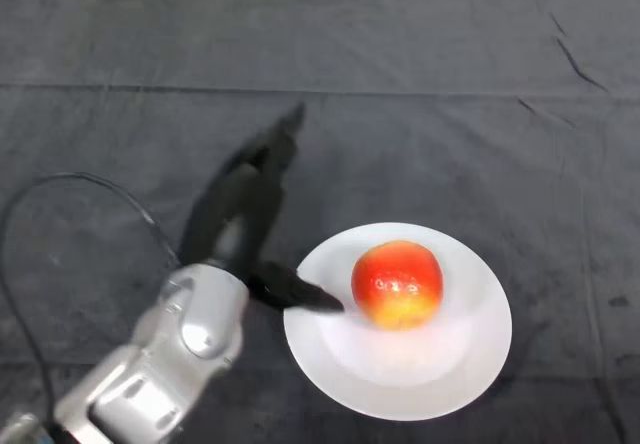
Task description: Move the apple to the plate
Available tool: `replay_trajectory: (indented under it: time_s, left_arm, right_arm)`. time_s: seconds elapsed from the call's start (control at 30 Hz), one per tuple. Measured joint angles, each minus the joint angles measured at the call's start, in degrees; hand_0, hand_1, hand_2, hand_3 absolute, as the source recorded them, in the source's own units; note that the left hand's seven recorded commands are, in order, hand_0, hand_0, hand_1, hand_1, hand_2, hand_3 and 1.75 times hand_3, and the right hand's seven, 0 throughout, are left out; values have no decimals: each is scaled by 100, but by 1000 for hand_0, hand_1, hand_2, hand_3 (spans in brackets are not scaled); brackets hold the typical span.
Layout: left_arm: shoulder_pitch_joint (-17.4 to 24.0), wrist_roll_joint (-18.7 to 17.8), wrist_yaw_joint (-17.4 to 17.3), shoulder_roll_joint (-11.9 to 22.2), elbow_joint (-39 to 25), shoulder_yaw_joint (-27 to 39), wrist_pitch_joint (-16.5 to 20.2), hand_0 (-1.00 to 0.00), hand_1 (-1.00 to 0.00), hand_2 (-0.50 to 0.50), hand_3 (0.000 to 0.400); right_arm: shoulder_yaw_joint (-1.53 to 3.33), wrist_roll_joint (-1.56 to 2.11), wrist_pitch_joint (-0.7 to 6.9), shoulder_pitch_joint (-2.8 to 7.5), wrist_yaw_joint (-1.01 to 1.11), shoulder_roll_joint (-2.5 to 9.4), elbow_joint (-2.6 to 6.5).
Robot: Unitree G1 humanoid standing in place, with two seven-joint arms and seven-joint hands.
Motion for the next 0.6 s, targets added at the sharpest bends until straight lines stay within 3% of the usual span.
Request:
replay_trajectory:
  time_s: [0.13,0.43,0.6]
  left_arm:
    - [144,-60,159,113,-204,551,-244,0,0,0,0]
    - [1112,-211,542,307,-370,1647,-732,0,0,0,0]
    - [1394,-326,715,329,-369,2181,-980,0,0,0,0]
  right_arm:
    - [0,2,0,0,0,0,0]
    - [1,19,-13,0,0,0,0]
    - [3,23,-17,0,0,-1,0]
